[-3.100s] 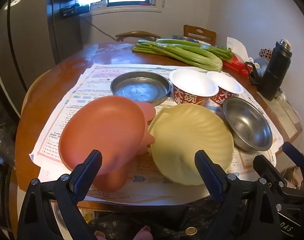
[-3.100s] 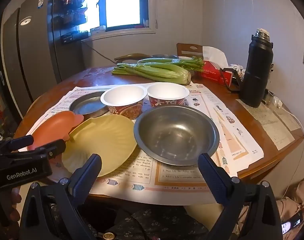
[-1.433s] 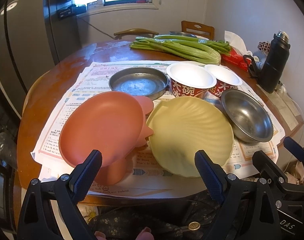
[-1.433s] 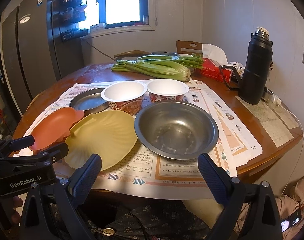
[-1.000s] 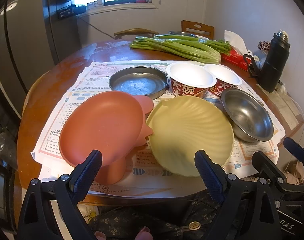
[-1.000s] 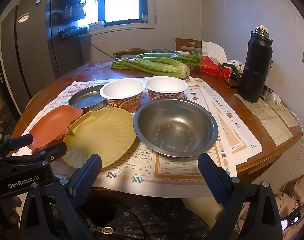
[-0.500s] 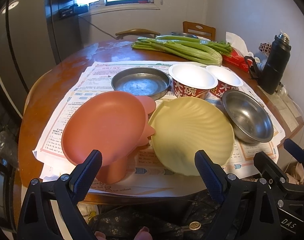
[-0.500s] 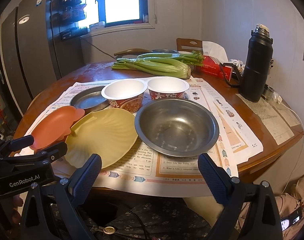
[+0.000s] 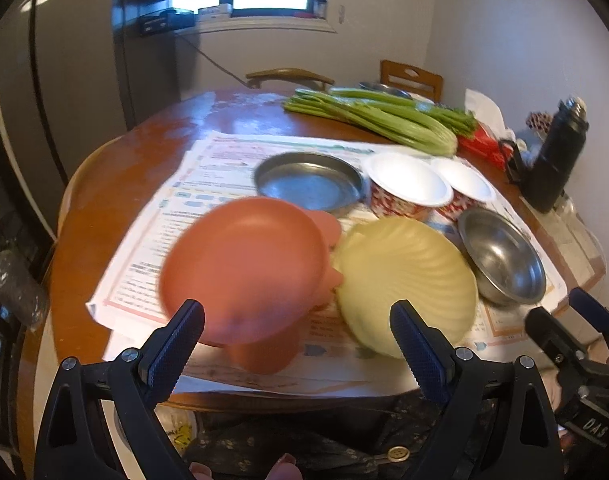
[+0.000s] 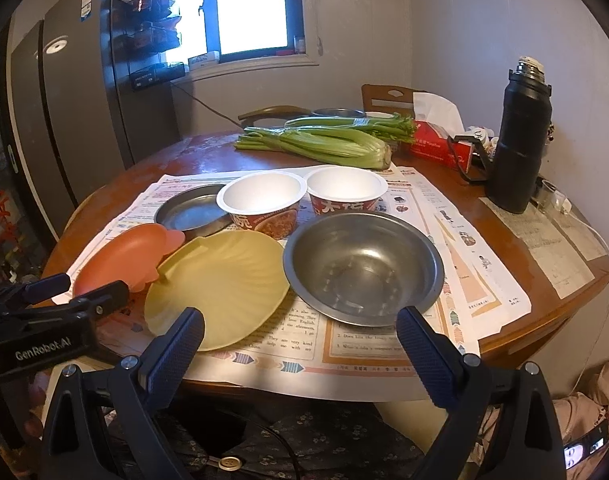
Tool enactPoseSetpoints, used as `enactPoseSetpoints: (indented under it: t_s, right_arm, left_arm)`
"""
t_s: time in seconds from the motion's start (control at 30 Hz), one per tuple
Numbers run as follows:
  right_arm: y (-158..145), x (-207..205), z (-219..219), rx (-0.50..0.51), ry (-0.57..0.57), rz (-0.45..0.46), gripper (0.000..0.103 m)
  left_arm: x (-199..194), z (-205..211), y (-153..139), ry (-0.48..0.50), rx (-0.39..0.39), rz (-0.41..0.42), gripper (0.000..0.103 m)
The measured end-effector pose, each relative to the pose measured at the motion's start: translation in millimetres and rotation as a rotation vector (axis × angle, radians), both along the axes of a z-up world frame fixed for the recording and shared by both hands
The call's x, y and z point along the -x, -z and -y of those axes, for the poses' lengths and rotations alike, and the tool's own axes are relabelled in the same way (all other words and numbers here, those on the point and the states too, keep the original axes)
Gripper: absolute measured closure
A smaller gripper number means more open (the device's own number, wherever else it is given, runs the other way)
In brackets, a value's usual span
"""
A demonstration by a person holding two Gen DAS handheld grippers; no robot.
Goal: Organize plates and bowls
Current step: 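Reach the left tool to the orange crab-shaped plate and grip its rim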
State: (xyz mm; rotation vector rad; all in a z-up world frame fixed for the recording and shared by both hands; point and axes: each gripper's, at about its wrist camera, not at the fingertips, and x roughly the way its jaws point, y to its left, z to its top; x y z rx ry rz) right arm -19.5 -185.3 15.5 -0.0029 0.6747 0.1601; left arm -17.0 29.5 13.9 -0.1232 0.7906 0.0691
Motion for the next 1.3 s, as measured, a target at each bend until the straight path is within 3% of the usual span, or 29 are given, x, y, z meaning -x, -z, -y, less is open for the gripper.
enactPoseSetpoints:
  t_s: [0.23,0.5,0.7,1.0,1.3]
  right_arm:
    - [-22.6,-6.0,-13.9,-0.005,-0.091,0.035,0.006]
    - [-38.3,-21.8,-69.6,0.051,-0.277,0.059,0.006]
    - [-24.0,-48.9,-111.3,0.084,-0.373,0.003,0.007]
    - [4.7,-93.6,-143.0,0.139,-0.407,-0.083,0.009]
    - [29.1,-125.4,-154.3,0.17,-0.441,-0.165,0.024]
  left_arm:
    - [7.0,-45.1,-6.1,-0.099,0.028,0.019,0.009]
    - [10.3,-88.1,1.3,-0.184,0.069,0.002,0.009]
    - [-1.5,-106.7,15.1,-0.215,0.104,-0.036,0.009]
    - [-29.0,-107.0,38.3,-0.175,0.132,-0.101,0.009]
    - [-40.6,-99.3,54.3,-0.137,0.128,-0.136,0.009]
